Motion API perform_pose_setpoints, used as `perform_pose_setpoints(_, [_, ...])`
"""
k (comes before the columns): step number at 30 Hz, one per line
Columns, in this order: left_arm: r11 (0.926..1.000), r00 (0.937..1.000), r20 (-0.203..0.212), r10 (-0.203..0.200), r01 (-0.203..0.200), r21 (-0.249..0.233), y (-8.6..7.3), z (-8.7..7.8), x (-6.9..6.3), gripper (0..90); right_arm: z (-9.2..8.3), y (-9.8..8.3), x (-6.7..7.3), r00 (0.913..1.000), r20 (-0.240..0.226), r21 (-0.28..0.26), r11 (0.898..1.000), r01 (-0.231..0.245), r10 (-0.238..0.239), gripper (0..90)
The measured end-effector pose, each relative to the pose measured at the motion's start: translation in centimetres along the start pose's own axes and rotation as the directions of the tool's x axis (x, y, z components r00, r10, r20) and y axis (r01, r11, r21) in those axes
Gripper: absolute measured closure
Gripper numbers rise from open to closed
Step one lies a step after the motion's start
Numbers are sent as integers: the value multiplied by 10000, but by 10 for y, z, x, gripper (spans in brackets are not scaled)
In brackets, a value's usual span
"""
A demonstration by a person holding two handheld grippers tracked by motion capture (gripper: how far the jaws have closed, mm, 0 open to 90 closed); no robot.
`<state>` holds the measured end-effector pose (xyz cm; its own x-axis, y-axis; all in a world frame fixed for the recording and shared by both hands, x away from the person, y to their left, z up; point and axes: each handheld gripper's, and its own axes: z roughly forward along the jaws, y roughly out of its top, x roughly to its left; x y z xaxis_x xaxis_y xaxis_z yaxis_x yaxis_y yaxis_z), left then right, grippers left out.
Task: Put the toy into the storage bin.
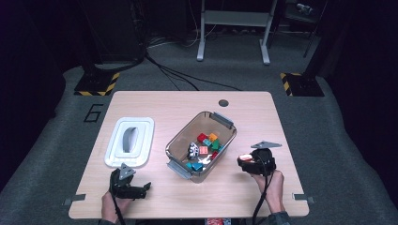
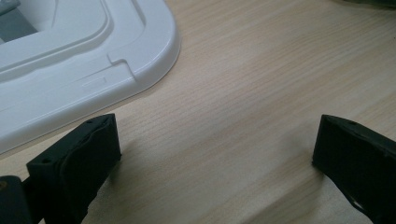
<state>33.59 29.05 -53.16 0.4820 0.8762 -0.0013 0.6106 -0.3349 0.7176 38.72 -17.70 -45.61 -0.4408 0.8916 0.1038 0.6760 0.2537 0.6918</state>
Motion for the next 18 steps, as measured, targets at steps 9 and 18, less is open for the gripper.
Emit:
perform_pose_setpoints(9, [10000,10000,-4,3,-3,-4,0,0,0,6,-8,18,1,9999,48,-58,9999,144,-144,433])
perform_pose_setpoints(18, [10000,10000,-60,74,-74,-6,0,0,0,6,-16,35,0,9993,189,-176,9993,333,-330,433])
